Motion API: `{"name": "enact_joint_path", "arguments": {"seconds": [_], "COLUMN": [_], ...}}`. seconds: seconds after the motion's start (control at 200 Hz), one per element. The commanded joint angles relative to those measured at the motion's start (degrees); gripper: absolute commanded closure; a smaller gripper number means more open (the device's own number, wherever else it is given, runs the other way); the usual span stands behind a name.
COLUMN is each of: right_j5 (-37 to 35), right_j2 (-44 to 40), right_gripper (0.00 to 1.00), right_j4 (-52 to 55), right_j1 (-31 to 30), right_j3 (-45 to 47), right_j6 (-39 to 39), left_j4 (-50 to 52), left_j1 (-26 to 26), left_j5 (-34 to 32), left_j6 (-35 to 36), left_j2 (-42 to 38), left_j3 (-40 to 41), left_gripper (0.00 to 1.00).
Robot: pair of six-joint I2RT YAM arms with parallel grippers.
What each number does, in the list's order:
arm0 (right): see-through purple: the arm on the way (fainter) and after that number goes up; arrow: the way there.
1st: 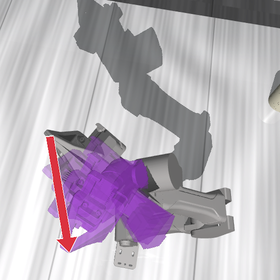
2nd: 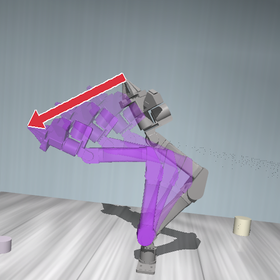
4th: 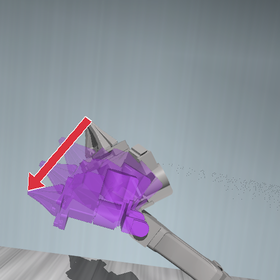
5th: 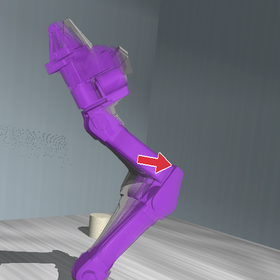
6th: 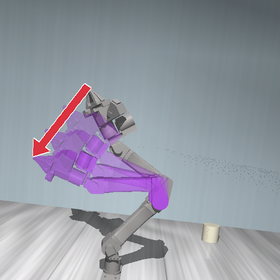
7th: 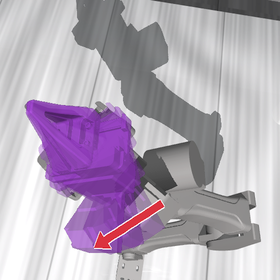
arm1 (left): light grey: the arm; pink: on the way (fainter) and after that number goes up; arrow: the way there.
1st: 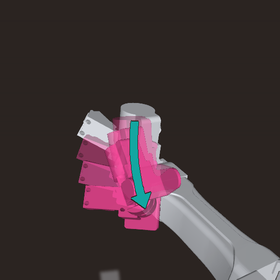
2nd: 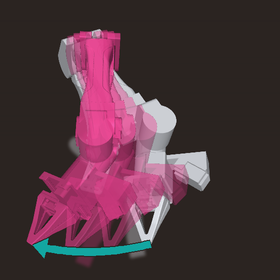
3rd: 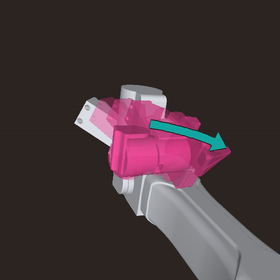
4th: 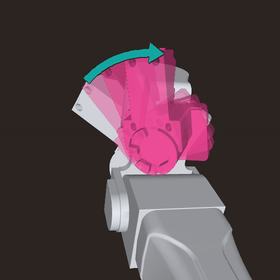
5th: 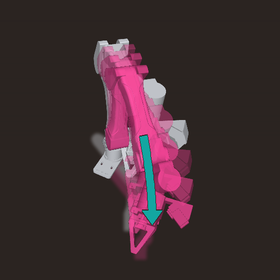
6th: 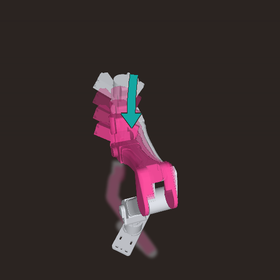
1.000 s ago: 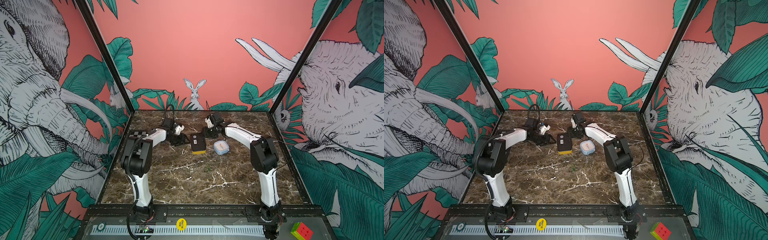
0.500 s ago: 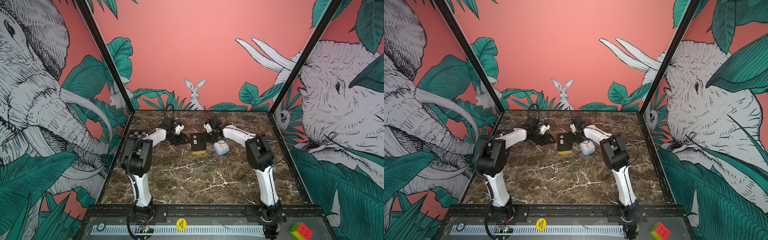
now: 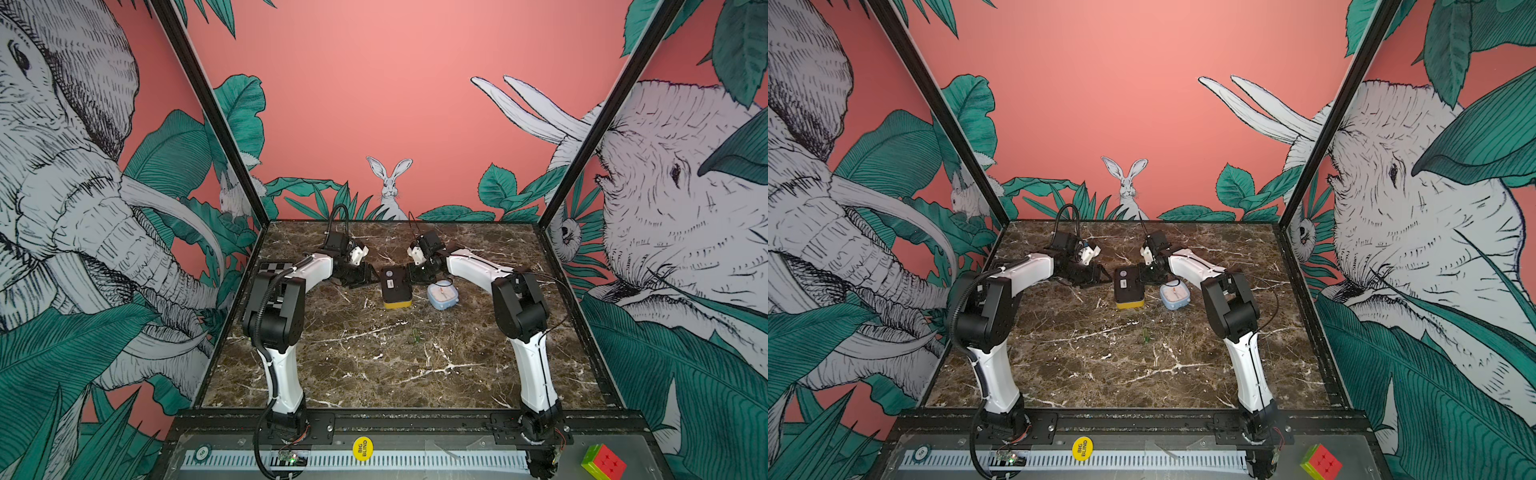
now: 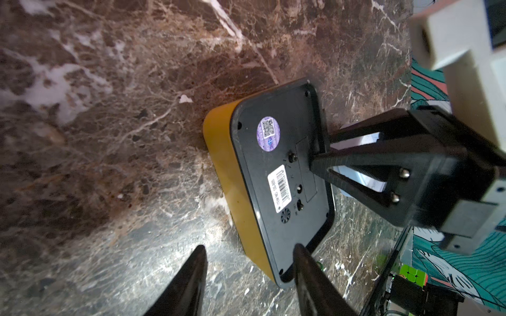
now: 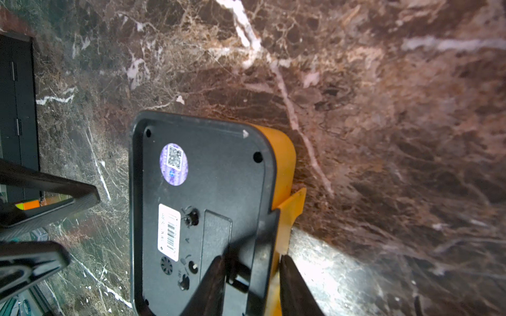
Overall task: Insert the battery into the alarm
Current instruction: Adjust the alarm at the center of the board.
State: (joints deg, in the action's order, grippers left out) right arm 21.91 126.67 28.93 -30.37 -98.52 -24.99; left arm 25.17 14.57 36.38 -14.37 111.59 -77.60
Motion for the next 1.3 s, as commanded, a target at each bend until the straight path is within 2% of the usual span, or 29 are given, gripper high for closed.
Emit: {"name": "enact_joint_path", "arguments": {"seconds": [0.0, 0.365, 0.44, 0.56, 0.675, 0.75, 1.0, 1.295], "right_j5": [-0.8, 1.4, 2.3, 2.7, 3.9, 4.5, 5.9, 6.8], "right_j2": [-1.2, -4.3, -4.0, -3.9, -3.6, -3.4, -1.7, -0.4], "right_gripper": [0.66, 0.67, 0.75, 0.86, 0.92, 0.93, 0.95, 0.96], "right_j4": [4.0, 1.8, 1.8, 1.1, 0.4, 0.3, 1.7, 1.7], "right_j1": [0.0, 0.9, 1.1, 1.7, 2.5, 2.8, 3.2, 3.4], "right_j3": [1.0, 6.6, 7.0, 7.7, 7.9, 8.0, 5.9, 4.7], "right_j6": [1.5, 0.6, 0.5, -0.1, -0.7, -0.9, -0.1, 0.1], "left_j4": [0.4, -2.7, -2.8, -3.3, -3.4, -4.9, -11.9, -20.5], "left_j1": [-0.2, -0.3, -0.2, -0.2, -0.5, -0.7, -0.7, -0.2], "left_j5": [0.5, 1.1, 1.1, 1.1, 1.1, 1.9, 4.3, 8.0], "left_j6": [-0.1, -2.0, -2.7, -4.2, -6.4, -8.2, -15.5, -23.9], "left_j2": [0.4, 2.2, 2.7, 3.7, 5.0, 5.6, 7.9, 10.4], "left_j3": [-2.4, -4.0, -4.4, -4.6, -4.6, -4.3, -4.4, -3.4], "left_gripper": [0.46, 0.39, 0.36, 0.24, 0.11, 0.09, 0.13, 0.31]}}
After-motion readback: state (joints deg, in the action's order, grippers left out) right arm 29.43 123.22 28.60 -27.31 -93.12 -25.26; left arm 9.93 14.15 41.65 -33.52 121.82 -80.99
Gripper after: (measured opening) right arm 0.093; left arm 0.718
